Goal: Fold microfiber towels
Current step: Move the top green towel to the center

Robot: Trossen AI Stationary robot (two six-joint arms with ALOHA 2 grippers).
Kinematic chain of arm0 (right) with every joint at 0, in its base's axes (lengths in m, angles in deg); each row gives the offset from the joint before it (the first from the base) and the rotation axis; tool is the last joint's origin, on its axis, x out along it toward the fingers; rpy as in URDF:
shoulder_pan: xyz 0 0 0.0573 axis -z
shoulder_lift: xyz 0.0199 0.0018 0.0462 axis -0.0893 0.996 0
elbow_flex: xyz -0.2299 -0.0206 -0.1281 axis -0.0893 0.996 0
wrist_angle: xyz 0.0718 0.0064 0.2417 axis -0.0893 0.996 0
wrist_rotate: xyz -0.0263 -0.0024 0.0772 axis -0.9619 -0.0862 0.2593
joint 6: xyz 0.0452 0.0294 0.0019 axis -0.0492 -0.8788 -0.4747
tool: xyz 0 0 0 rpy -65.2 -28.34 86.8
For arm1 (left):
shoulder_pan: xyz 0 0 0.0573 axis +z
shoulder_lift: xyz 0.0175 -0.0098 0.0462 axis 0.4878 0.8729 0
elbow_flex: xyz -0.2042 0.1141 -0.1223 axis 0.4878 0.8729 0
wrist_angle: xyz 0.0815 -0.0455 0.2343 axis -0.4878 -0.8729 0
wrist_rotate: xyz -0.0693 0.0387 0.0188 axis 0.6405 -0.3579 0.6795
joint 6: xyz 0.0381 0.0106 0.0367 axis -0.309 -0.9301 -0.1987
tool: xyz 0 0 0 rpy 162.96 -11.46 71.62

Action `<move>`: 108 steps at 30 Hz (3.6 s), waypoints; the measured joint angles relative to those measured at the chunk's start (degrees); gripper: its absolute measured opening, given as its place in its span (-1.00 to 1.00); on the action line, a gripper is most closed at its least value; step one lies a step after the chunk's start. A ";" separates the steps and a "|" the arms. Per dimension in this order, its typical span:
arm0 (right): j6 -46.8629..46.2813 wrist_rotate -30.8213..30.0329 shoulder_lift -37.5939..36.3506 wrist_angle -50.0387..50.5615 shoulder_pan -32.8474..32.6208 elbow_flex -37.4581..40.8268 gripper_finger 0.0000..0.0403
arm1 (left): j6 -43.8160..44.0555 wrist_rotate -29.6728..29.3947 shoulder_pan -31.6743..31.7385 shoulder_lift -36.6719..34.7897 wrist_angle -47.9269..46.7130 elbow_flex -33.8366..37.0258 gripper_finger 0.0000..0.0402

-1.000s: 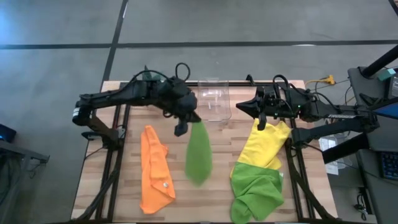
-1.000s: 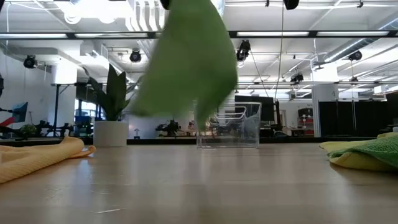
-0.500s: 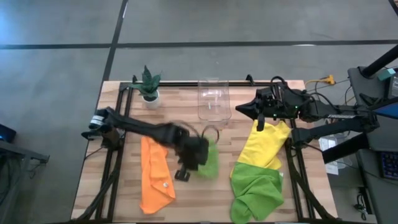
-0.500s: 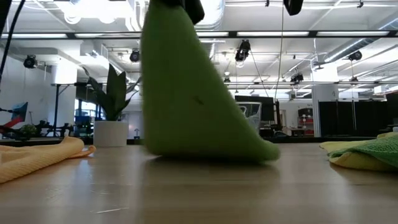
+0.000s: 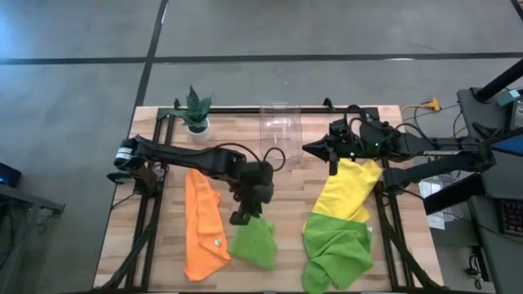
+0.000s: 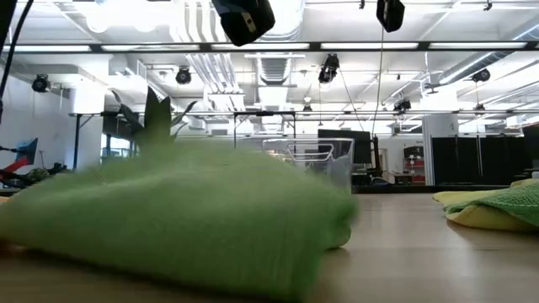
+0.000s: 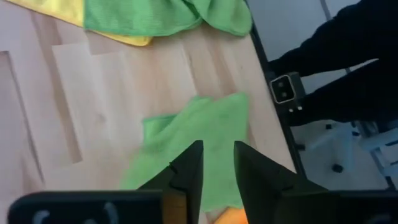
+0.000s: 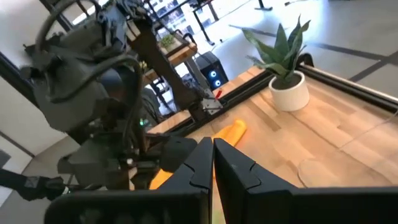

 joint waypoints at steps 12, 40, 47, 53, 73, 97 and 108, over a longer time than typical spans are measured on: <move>0.07 -0.06 -1.79 4.93 -3.60 0.00 -0.96 | 1.53 -5.74 4.34 -12.37 -4.73 5.93 -0.59; -0.83 -13.00 -25.30 -38.75 -2.56 29.73 -0.96 | 25.70 -46.30 4.25 -78.28 80.82 81.72 -0.59; -12.34 -13.43 -35.18 -38.04 -2.56 35.96 -0.96 | 25.69 -46.25 4.23 -84.43 80.66 86.66 -0.59; -9.35 -13.43 -39.23 -37.71 -2.54 39.01 -0.96 | 25.67 -46.21 4.23 -87.69 81.09 89.22 -0.59; -8.98 -13.43 -39.45 -37.08 -2.54 42.01 -0.96 | 1.58 -43.85 4.17 -55.84 126.53 67.10 -0.59; -8.98 -13.43 -39.43 -37.10 -2.54 42.01 -0.96 | 9.30 -43.94 4.23 -29.06 126.57 40.39 -0.59; -8.98 -13.43 -39.43 -37.10 -2.56 42.01 -0.96 | 9.30 -43.96 4.23 -29.23 126.37 40.33 -0.59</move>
